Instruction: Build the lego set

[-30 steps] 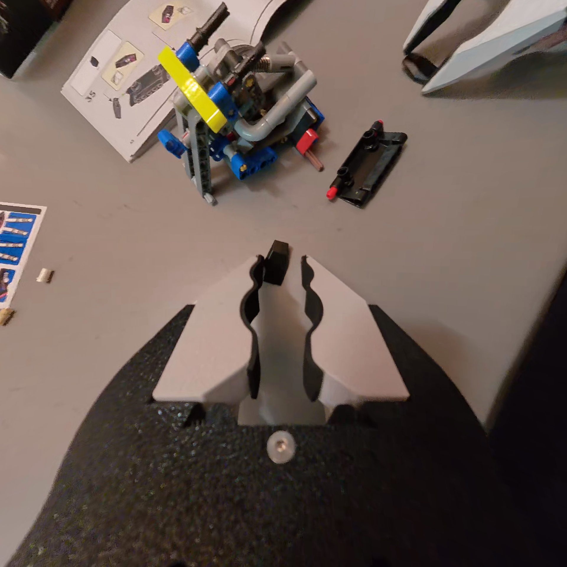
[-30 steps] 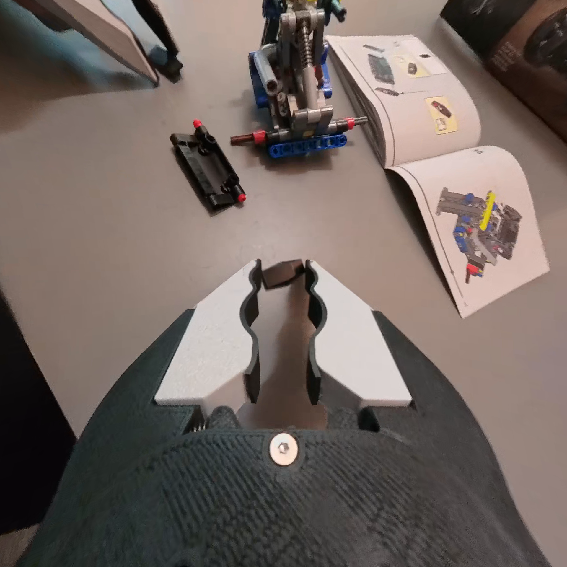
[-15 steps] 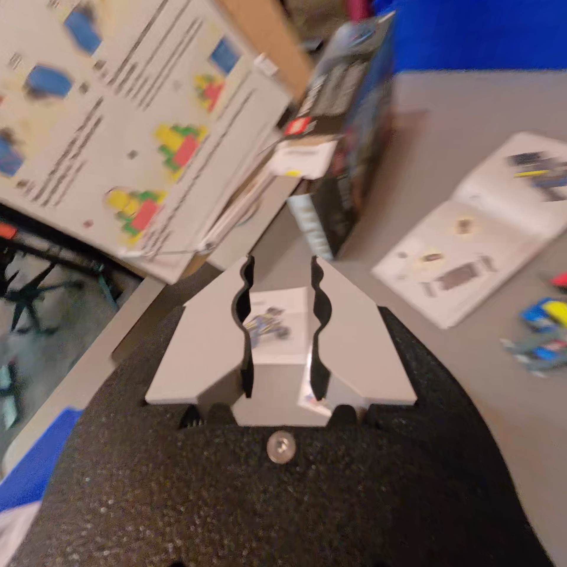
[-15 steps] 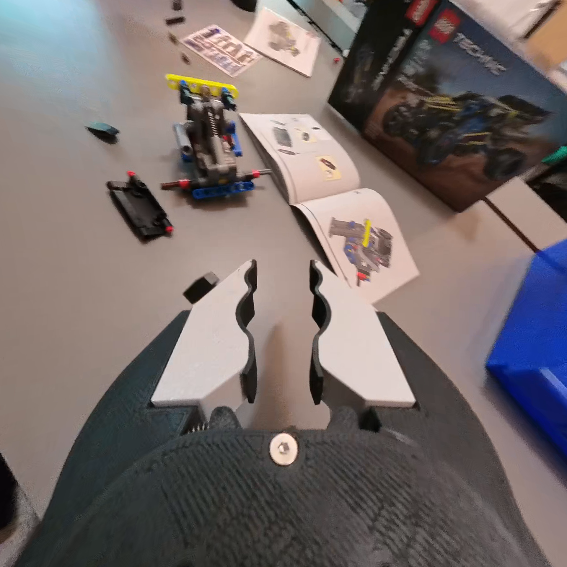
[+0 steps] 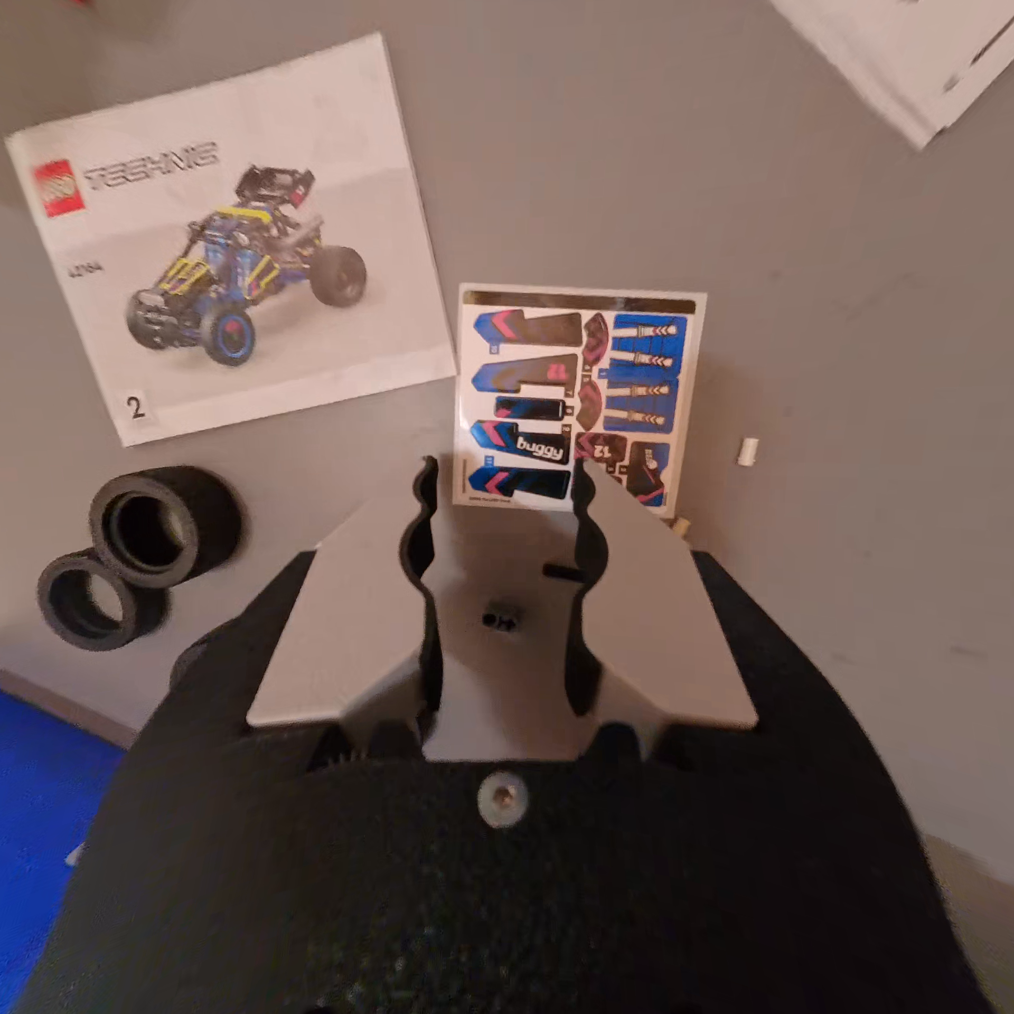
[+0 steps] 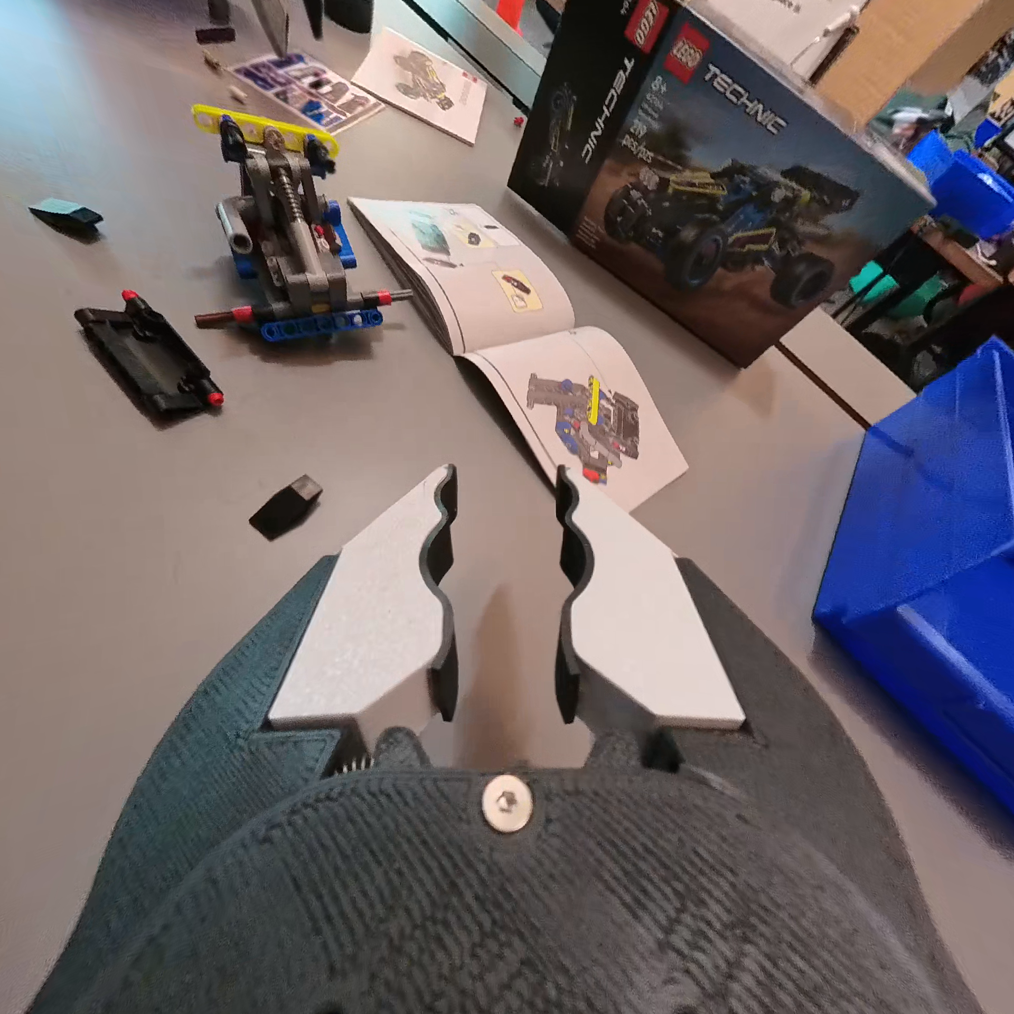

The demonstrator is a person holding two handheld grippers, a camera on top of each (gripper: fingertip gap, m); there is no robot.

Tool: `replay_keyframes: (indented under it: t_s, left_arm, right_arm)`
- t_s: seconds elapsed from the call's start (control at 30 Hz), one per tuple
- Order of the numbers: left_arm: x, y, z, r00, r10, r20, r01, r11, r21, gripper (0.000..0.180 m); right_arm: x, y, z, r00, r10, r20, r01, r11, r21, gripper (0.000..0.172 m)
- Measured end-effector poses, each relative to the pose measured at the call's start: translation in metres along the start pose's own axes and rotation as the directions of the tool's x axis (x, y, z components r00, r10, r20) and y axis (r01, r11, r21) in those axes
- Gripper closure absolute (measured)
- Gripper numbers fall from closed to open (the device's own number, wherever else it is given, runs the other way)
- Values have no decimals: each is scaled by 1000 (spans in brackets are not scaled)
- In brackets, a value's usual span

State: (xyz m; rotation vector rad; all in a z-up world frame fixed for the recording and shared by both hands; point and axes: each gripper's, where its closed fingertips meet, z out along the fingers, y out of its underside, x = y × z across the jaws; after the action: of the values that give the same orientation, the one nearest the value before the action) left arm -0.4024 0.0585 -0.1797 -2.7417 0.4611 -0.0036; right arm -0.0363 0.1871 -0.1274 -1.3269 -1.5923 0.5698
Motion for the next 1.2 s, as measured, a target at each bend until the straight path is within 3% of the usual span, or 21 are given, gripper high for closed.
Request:
replay_keyframes:
  t_s: [0.43, 0.53, 0.6, 0.67, 0.77, 0.83, 0.93, 1.07, 1.13, 1.2]
  left_arm:
    - [13, -7, 10, 997, -35, -62, 41, 995, 86, 173]
    - [11, -19, -2, 995, -76, -63, 86, 978, 188, 155]
    - [1, -26, -10, 991, -130, -15, 130, 963, 236, 127]
    - [3, -20, -5, 987, -158, -15, 158, 971, 178, 104]
    - [12, -7, 12, 992, -128, 4, 127, 990, 62, 92]
    - [18, -12, 14, 991, -132, -12, 133, 988, 74, 96]
    - [30, -14, 12, 996, -85, -30, 87, 994, 65, 122]
    - [39, -17, 12, 998, -35, -52, 40, 995, 94, 141]
    - [43, -18, 11, 997, -19, -73, 28, 993, 117, 164]
    - [46, -20, 9, 998, 9, -56, 0, 989, 147, 164]
  right_arm:
    - [-12, -25, 4, 999, -49, 3, 49, 999, 9, 137]
    - [-12, -29, 2, 998, -59, -7, 59, 998, 7, 136]
    - [-12, -30, 1, 998, -63, -13, 64, 998, 5, 136]
    - [-12, -31, 1, 998, -64, -16, 64, 998, 4, 136]
    - [-15, -31, 3, 997, -69, -16, 69, 998, -1, 136]
    - [-16, -31, 3, 997, -76, -19, 76, 997, -7, 135]
    - [-18, -30, 2, 997, -72, -19, 72, 997, -13, 135]
    - [-20, -32, 6, 998, -67, -9, 67, 998, 2, 135]
    - [-22, -37, 9, 998, -69, -3, 69, 997, 15, 135]
    - [-26, -43, 13, 997, -70, 13, 70, 997, 28, 135]
